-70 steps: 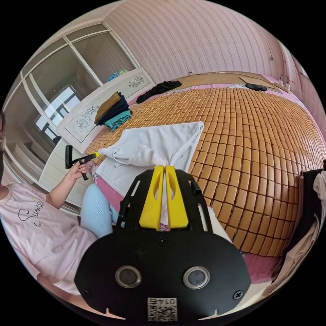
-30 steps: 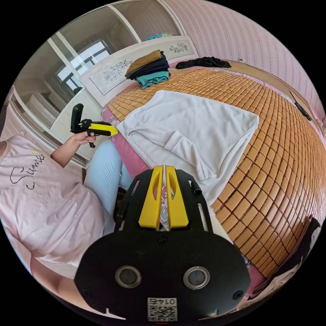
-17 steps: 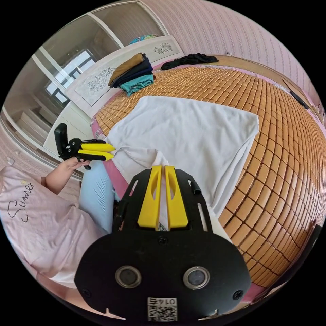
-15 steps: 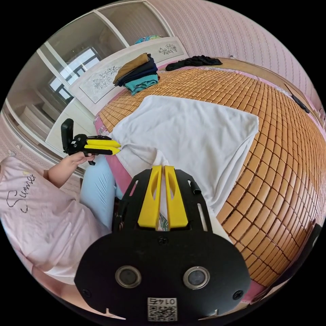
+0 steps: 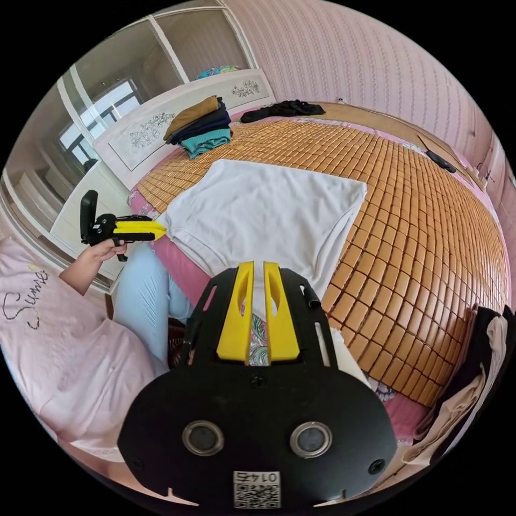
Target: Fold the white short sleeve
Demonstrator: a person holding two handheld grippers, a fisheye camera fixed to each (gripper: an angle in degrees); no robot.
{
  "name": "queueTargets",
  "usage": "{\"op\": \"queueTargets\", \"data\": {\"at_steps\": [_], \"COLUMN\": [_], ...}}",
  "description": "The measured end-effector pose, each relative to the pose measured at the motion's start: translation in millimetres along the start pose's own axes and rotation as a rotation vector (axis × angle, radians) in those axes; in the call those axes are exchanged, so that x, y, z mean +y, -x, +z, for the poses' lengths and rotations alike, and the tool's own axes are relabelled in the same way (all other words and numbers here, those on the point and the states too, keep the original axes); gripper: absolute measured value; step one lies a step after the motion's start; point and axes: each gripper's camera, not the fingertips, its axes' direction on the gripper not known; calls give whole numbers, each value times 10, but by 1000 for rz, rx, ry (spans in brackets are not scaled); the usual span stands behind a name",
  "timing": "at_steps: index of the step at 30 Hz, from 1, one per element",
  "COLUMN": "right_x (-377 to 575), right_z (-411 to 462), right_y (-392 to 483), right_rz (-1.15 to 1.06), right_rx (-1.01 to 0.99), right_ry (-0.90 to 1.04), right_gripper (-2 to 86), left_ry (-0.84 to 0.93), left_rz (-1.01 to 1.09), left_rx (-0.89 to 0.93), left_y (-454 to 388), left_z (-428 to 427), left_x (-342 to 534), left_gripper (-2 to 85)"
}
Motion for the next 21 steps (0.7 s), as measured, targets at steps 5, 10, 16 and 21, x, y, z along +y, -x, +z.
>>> {"op": "queueTargets", "data": {"at_steps": [5, 10, 16, 21], "right_x": [41, -60, -865, -1910], "right_z": [252, 185, 231, 841], "right_y": [71, 124, 585, 1031], "right_rz": [-2, 49, -187, -327], "right_rx": [82, 14, 1, 64], "right_ry": [89, 101, 60, 119], "right_gripper": [48, 61, 17, 0], "left_ry": [94, 19, -90, -134], "left_rz": [31, -90, 15, 115], "left_rx": [-81, 42, 63, 131], "left_y": [114, 292, -38, -592], "left_z": [232, 21, -258, 122], "left_x": [22, 177, -32, -385], "left_gripper": [-8, -10, -10, -10]}}
